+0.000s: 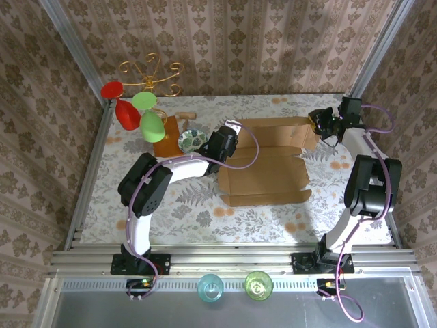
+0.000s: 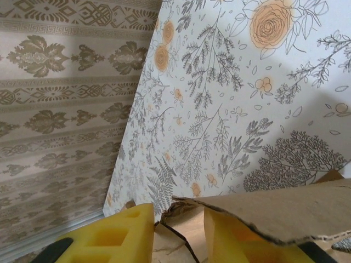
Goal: Fold the paper box
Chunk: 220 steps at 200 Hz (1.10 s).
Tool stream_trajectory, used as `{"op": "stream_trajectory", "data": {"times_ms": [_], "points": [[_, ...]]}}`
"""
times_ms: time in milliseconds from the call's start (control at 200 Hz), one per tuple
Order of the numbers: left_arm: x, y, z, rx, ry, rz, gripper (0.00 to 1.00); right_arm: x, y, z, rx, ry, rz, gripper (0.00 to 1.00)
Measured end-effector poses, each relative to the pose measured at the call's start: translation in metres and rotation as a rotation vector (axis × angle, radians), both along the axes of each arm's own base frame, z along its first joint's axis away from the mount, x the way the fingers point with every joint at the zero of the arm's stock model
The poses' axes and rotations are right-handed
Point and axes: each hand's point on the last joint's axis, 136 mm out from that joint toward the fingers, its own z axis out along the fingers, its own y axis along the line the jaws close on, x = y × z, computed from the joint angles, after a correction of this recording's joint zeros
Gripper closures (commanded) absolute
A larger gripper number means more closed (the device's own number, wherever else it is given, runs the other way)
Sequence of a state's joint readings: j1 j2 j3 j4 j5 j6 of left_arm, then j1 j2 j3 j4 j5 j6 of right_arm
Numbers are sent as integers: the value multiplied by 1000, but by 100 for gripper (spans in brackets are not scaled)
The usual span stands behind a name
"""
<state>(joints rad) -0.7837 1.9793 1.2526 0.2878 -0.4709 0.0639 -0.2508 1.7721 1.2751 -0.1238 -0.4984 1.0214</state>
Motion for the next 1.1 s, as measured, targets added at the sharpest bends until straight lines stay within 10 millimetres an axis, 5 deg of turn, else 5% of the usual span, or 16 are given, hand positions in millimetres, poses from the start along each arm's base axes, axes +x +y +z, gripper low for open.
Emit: {"op": "stream_trajectory", "data": {"times_ms": [405, 620, 915, 1100], "points": [[-1, 0, -1, 2, 8, -1, 100, -18, 4, -2, -69, -22, 60, 71], [0, 0, 0, 1, 11, 1, 100, -26, 4, -4, -133, -9, 103, 57], [0, -1, 0, 0, 11, 1, 100, -42, 3, -3, -212, 14, 143, 53], [-1, -2, -1, 0, 17, -6, 100, -60, 9, -18, -215, 73, 169, 40]]}}
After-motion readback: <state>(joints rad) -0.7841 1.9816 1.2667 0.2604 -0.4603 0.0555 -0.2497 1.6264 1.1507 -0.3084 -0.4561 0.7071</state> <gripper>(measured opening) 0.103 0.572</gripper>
